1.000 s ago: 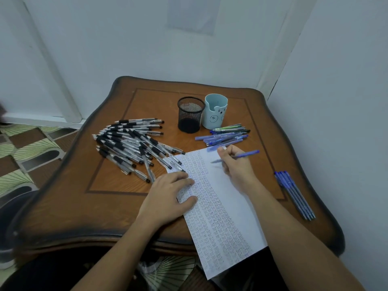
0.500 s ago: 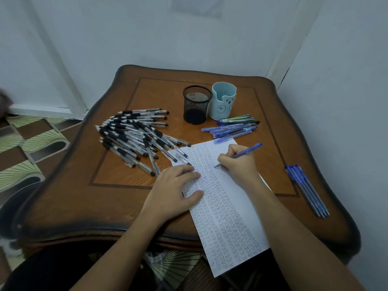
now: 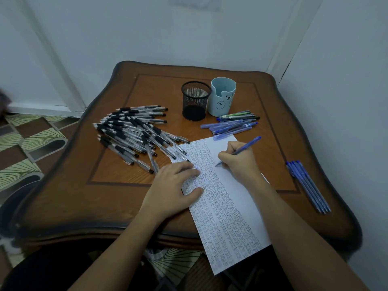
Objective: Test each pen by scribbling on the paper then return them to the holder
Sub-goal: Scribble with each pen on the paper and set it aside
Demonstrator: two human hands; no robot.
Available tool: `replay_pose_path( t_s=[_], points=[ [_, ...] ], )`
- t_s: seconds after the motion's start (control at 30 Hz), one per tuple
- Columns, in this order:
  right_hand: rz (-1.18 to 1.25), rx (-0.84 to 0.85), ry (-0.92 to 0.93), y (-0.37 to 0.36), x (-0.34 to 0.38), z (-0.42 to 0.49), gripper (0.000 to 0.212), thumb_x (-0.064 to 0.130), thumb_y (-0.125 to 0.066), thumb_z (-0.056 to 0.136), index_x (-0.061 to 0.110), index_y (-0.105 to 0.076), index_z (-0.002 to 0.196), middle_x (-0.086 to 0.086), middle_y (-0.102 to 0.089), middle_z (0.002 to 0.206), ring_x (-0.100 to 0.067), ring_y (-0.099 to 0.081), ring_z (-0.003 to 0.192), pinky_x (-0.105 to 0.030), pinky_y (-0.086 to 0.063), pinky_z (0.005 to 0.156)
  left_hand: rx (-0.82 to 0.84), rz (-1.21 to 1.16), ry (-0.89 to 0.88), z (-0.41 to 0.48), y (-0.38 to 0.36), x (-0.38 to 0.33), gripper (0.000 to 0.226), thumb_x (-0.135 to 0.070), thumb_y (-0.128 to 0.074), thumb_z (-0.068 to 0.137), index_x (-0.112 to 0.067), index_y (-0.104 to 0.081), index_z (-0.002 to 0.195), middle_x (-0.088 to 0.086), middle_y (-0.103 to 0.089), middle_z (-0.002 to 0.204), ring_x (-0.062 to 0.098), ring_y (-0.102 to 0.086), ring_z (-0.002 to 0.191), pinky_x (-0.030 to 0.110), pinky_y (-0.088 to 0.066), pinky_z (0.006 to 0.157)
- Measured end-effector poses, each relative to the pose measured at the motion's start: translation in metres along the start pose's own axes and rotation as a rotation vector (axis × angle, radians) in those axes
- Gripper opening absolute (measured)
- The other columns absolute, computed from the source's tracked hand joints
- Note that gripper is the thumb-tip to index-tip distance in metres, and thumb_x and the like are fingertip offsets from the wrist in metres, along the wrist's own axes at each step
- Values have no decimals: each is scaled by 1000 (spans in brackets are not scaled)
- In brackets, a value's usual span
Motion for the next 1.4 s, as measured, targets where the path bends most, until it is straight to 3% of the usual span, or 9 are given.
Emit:
replay_pose_path(
  t_s=[0.13,0.37,0.53,0.83,1.0,1.17,1.4],
  points=[
    [-19,0,30,-2,1,1,49,-6,-66,78,22,-41,47,2,-38,49,-9,-49,46,-31,-44,56,6,3,8,0,0,1,51,-60,-52,81,-29,-67,118,-11,-58,124,7,-50,117,34,-35,101],
    [-7,-4,30,0,0,1,53,-6,-65,81,25,-42,44,6,-36,49,-7,-46,45,-26,-41,52,11,4,7,0,-1,1,51,-60,-52,81,-28,-67,119,-10,-59,124,8,-50,117,35,-36,100],
    [-31,-14,30,2,-1,0,47,-5,-66,78,23,-41,49,-3,-38,53,-10,-49,47,-28,-43,53,12,5,6,0,0,-1,52,-60,-51,81,-29,-67,118,-11,-58,123,7,-49,117,32,-33,100],
    [-28,-32,48,2,1,0,42,3,-68,75,23,-43,48,1,-39,50,-15,-49,51,-32,-45,58,7,9,2,0,0,-1,51,-60,-53,81,-28,-68,118,-10,-59,123,7,-50,117,31,-34,100],
    [-35,-17,32,1,-1,-1,46,-2,-66,78,23,-42,48,-4,-37,54,-13,-47,51,-29,-44,56,9,15,1,0,0,0,50,-59,-53,81,-29,-67,118,-11,-59,123,6,-49,117,29,-32,100],
    [-8,-54,44,5,1,0,48,-8,-63,80,22,-41,48,4,-40,48,-9,-52,45,-25,-42,52,1,17,2,-1,0,-1,51,-60,-52,81,-29,-68,118,-11,-59,123,6,-49,117,27,-30,99],
    [-17,-34,25,5,-4,1,51,-7,-63,79,25,-42,46,5,-37,49,-9,-49,47,-32,-45,60,5,15,4,-1,0,-1,52,-61,-52,81,-29,-67,119,-11,-58,124,5,-49,118,29,-31,100]
  ],
)
Point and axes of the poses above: each hand's wrist, its own z-axis towards the middle knuckle, its own y-axis out of the back of the hand, x = y × z, the point moved 6 cm from there along z, towards the middle knuckle
